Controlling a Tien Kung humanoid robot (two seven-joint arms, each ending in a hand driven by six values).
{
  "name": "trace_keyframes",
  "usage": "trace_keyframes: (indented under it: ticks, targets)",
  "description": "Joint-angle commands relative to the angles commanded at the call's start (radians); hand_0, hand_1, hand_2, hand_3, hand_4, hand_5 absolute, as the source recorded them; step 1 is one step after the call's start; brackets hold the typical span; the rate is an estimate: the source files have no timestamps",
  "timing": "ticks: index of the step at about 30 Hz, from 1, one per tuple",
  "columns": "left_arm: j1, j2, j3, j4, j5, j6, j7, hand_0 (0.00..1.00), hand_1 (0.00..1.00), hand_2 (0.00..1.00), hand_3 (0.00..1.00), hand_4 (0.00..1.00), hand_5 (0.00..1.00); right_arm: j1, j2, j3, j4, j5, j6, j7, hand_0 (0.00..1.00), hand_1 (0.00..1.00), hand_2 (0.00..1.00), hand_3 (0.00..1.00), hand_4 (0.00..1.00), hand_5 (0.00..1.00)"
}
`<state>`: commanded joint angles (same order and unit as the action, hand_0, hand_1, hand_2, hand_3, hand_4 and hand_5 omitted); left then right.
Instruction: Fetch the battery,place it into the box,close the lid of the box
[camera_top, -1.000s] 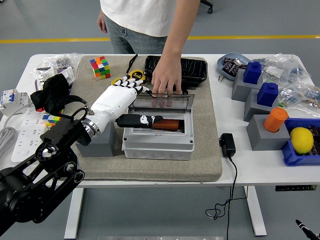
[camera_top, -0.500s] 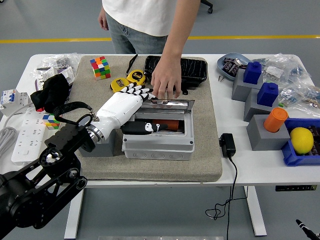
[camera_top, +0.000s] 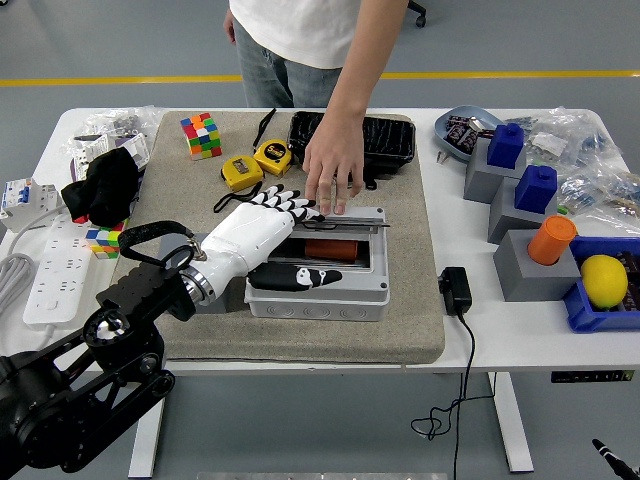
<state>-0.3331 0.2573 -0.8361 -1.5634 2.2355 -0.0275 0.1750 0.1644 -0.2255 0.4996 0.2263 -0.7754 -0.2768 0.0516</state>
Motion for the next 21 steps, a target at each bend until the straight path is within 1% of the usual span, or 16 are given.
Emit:
trace_keyframes:
  ticks: [6, 9, 13, 15, 17, 19, 20, 21]
  targets:
    - [0.009, 0.009, 0.022, -0.004, -0.004, 0.0, -0.001, 0.998, 0.998, 0.923, 0.809, 0.998, 0.998, 0.0, 0.0, 0.003, 0.0, 0.0, 0.001, 0.0, 0.793, 0.721, 0.717, 0.756, 0.998, 0.997]
    - [0.01, 0.01, 0.023, -0.007, -0.003, 0.002, -0.001, 0.998, 0.998, 0.92, 0.809, 0.998, 0.998, 0.0, 0.0, 0.004, 0.0, -0.001, 0.001, 0.0, 0.792, 0.721, 0.717, 0.756, 0.998, 0.996]
    - [0.01, 0.008, 0.013, -0.016, -0.003, 0.011, -0.007, 0.998, 0.998, 0.92, 0.809, 0.998, 0.998, 0.0, 0.001, 0.005, 0.0, -0.001, 0.001, 0.0, 0.792, 0.721, 0.717, 0.756, 0.998, 0.996]
    - [0.013, 0.004, -0.009, -0.024, -0.007, 0.03, -0.017, 0.998, 0.998, 0.906, 0.809, 0.998, 0.998, 0.0, 0.002, 0.006, 0.0, -0.002, 0.001, 0.0, 0.791, 0.721, 0.717, 0.756, 0.998, 0.996]
    - [0.016, 0.001, -0.037, -0.033, -0.032, 0.046, -0.031, 0.998, 0.998, 0.906, 0.809, 0.998, 0.998, -0.001, 0.003, 0.005, -0.001, -0.002, 0.001, 0.0, 0.791, 0.721, 0.717, 0.756, 0.998, 0.996]
    - [0.022, -0.003, -0.071, -0.043, -0.089, 0.059, -0.052, 0.998, 0.998, 0.906, 0.809, 0.998, 0.998, -0.001, 0.003, 0.004, -0.001, -0.002, 0.001, 0.0, 0.791, 0.721, 0.717, 0.756, 0.998, 0.996]
    - [0.025, -0.005, -0.086, -0.047, -0.121, 0.061, -0.06, 0.998, 0.993, 0.874, 0.805, 0.998, 0.998, -0.002, 0.004, 0.004, -0.001, -0.002, 0.001, 0.0, 0.791, 0.721, 0.716, 0.756, 0.998, 0.996]
    - [0.031, -0.009, -0.107, -0.053, -0.155, 0.052, -0.071, 0.998, 0.993, 0.874, 0.805, 0.998, 0.998, -0.002, 0.004, 0.003, -0.002, -0.001, 0.001, 0.0, 0.791, 0.721, 0.716, 0.756, 0.998, 0.996]
